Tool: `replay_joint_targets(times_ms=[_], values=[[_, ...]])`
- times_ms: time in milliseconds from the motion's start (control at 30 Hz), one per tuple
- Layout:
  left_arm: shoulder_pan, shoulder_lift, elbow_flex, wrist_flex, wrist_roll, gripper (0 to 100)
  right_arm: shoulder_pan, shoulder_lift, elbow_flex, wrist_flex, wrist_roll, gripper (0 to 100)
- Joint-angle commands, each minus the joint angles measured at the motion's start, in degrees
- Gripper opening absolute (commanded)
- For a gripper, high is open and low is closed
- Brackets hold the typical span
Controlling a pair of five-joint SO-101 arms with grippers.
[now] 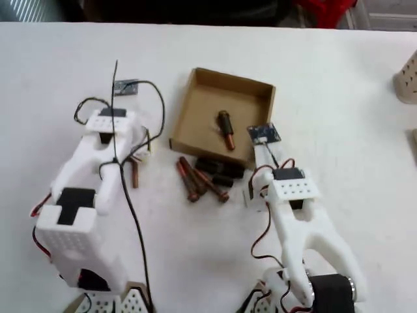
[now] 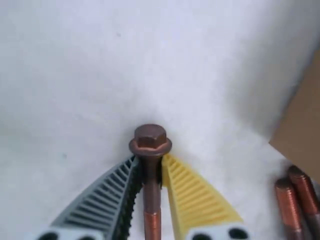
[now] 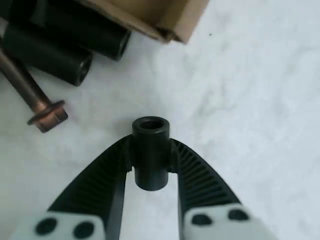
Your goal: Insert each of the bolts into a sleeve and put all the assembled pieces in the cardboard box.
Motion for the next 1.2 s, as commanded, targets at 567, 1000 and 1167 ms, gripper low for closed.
replay_joint_targets(times_ms=[567,1000,1167], values=[[0.31,-11.12,11.6,-13.01,-1.93,2,-10.68,-4.88,-7.21,0.31,-12.13,1.7],[0.31,-11.12,11.78,-13.01,-1.93,2,-12.62,-20.26,9.93,-28.18,-15.91,1.7],[0.31,-11.12,11.87,-13.01,-1.93,2,-15.96,-20.62,20.31,-53.14,-15.91,1.7]])
